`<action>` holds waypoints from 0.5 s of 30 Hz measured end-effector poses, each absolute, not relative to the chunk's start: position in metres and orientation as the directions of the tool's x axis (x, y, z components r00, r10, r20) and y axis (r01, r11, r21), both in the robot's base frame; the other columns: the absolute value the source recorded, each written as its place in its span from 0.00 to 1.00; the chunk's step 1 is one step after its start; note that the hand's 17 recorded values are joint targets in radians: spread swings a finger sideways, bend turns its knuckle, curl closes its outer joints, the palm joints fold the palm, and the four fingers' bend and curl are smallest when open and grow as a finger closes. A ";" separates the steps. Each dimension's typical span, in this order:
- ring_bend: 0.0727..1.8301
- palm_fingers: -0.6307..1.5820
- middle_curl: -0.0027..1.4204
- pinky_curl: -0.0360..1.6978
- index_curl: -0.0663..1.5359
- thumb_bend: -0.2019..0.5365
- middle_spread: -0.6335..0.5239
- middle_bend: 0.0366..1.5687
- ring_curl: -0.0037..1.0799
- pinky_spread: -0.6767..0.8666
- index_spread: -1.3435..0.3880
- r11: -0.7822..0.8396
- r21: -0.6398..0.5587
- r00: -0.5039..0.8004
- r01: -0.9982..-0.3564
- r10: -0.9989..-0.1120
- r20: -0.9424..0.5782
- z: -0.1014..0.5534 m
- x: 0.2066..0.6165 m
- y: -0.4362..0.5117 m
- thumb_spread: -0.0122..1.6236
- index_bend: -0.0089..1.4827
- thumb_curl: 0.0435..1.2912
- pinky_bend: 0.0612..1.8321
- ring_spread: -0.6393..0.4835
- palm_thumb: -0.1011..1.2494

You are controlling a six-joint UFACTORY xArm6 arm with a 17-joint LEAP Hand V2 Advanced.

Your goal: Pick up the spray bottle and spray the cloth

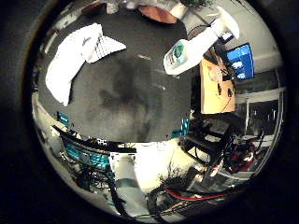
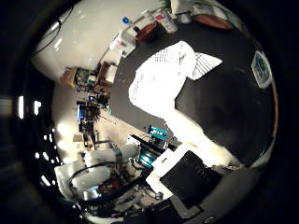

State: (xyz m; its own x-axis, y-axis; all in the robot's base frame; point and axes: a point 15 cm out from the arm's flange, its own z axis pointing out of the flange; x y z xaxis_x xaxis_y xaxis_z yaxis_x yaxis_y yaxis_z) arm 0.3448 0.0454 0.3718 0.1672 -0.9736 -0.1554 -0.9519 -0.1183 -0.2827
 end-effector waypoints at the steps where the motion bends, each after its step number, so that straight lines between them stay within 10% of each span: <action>1: 0.12 0.43 0.19 0.13 0.25 0.24 0.57 0.10 0.21 0.86 0.53 -0.117 -0.299 0.170 -0.947 -0.973 -0.158 0.376 0.344 0.042 0.65 0.13 0.37 0.36 0.81 0.55; 15: 0.13 0.42 0.20 0.12 0.24 0.23 0.59 0.10 0.21 0.86 0.55 0.025 -0.499 0.129 -0.866 -0.954 -0.272 0.421 0.335 -0.010 0.64 0.12 0.34 0.39 0.82 0.50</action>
State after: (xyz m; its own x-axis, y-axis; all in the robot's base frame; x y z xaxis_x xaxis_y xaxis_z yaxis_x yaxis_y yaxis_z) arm 0.3354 -0.0095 0.4209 0.1287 -0.9538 -0.2717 -0.8664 0.0252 -0.4987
